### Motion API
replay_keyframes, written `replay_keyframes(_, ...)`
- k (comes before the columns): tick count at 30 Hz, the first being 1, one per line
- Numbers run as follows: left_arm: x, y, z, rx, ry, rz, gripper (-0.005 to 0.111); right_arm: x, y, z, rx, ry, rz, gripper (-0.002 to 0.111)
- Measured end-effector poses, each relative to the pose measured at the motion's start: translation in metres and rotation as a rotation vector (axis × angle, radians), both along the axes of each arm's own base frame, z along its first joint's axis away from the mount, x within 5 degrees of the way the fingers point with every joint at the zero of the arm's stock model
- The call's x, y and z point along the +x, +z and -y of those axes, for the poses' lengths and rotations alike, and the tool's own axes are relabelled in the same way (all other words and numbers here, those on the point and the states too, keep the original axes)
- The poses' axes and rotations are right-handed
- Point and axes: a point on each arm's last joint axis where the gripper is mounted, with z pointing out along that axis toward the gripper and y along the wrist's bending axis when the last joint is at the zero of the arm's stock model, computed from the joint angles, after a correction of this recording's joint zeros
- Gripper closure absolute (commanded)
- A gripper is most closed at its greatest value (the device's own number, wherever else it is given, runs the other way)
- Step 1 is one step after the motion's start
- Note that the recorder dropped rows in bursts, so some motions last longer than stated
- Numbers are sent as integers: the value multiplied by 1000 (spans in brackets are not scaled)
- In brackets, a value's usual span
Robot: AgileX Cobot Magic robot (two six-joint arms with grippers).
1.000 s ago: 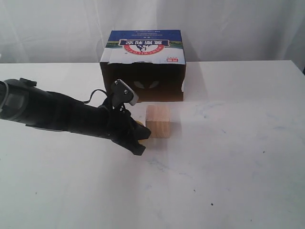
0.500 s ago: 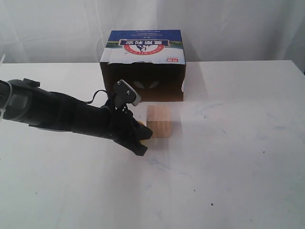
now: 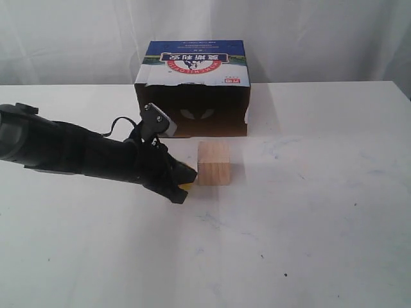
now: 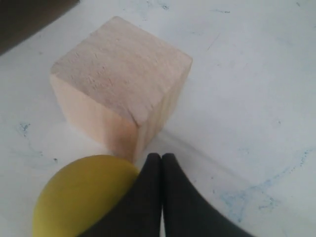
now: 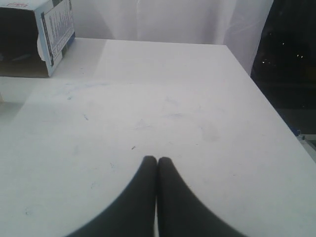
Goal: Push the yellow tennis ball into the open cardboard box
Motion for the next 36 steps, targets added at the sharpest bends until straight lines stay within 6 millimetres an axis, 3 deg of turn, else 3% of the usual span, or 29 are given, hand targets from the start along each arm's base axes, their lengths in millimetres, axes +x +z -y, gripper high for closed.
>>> replay_keyframes(9, -9, -9, 0, -22, -27, -41, 107, 0, 0, 0, 0, 0, 0, 108)
replay_keyframes(14, 8, -5, -8, -60, -12, -15, 107, 0, 0, 0, 0, 0, 0, 108)
replay_keyframes(25, 33, 0, -54, -92, 101, 15, 107, 0, 0, 0, 0, 0, 0, 108)
replay_keyframes(36, 50, -7, -51, -160, 56, 24, 107, 0, 0, 0, 0, 0, 0, 108)
